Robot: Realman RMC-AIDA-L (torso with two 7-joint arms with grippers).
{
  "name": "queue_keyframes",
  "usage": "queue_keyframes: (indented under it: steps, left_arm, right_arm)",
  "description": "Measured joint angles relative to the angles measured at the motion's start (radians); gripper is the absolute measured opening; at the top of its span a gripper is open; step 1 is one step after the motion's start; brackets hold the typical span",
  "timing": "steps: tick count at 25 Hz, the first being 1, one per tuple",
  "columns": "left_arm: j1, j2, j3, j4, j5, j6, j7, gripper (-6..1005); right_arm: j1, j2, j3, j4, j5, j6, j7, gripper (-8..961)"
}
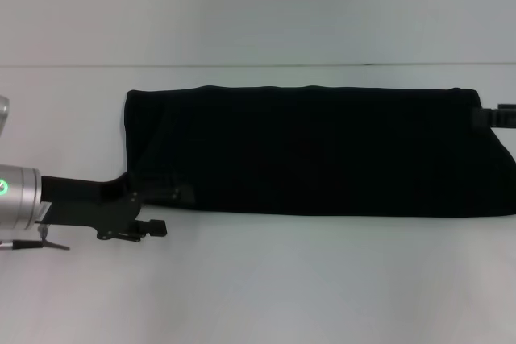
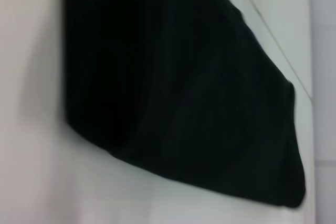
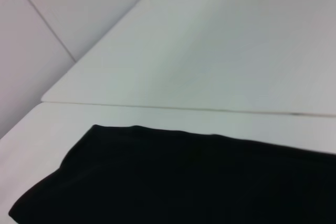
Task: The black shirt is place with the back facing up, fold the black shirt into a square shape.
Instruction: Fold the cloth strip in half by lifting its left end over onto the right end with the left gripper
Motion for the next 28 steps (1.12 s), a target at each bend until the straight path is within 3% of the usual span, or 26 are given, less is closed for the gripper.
queue_keyframes:
  steps: [6, 13, 28]
  left_arm:
    - [0.006, 0.002, -0.009, -0.027, -0.003, -0.097, -0.104, 880]
    - [0.007, -0.003, -0.012, -0.054, -0.007, -0.150, -0.208, 879]
    - [-0.010, -0.003, -0.013, -0.088, -0.009, -0.270, -0.231, 878]
  right_arm:
    - [0.010, 0.001, 0.000, 0.005, 0.025, -0.002, -0.048, 845]
    - [0.011, 0.001, 0.001, 0.004, 0.053, 0.003, -0.095, 929]
    - [0.016, 0.007, 0.006, -0.004, 0.059, 0.015, -0.119, 925]
